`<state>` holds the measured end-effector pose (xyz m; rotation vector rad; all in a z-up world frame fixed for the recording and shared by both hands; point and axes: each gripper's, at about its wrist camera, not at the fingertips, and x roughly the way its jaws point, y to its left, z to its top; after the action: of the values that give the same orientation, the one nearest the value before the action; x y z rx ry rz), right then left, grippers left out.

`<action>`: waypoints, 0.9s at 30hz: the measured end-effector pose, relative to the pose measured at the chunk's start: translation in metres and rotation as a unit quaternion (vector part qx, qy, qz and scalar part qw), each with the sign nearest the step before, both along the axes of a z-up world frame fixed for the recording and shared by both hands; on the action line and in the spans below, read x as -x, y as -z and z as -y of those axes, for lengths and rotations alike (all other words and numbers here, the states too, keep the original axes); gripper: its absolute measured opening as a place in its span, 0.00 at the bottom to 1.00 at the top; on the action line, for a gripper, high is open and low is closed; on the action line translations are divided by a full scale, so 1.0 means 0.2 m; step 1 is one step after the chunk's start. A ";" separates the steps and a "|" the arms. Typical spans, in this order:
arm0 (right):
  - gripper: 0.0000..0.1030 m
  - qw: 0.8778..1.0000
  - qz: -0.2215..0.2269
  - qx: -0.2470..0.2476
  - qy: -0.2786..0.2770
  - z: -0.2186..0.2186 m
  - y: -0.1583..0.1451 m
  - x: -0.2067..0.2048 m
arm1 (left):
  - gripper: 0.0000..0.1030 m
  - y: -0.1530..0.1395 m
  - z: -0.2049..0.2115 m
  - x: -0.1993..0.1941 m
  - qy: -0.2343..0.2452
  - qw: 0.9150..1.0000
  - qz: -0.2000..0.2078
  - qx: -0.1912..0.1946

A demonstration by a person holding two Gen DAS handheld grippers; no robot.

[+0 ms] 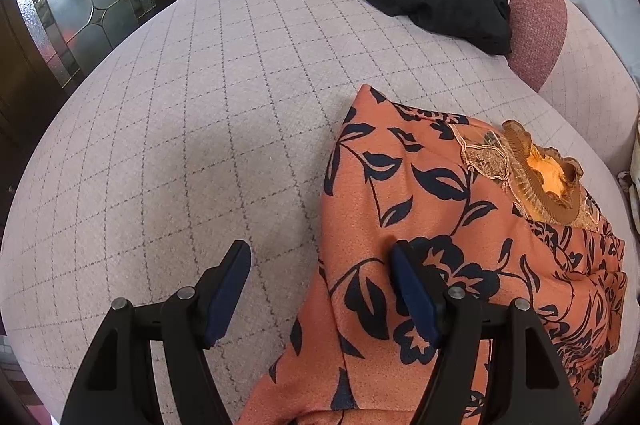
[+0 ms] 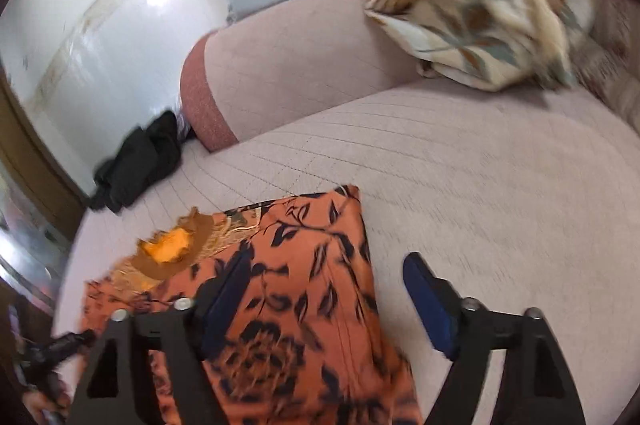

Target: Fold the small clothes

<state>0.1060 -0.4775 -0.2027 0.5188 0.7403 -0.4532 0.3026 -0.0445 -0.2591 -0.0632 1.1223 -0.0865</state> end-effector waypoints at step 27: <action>0.09 0.999 -0.008 -0.045 0.026 0.14 0.00 -0.06 | 0.73 -0.08 -0.03 0.02 -0.019 0.999 0.028 -0.029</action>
<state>0.1188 -0.5065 -0.2020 0.6210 0.7670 -0.4740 0.2992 -0.0395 -0.2438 -0.0306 1.0670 -0.0222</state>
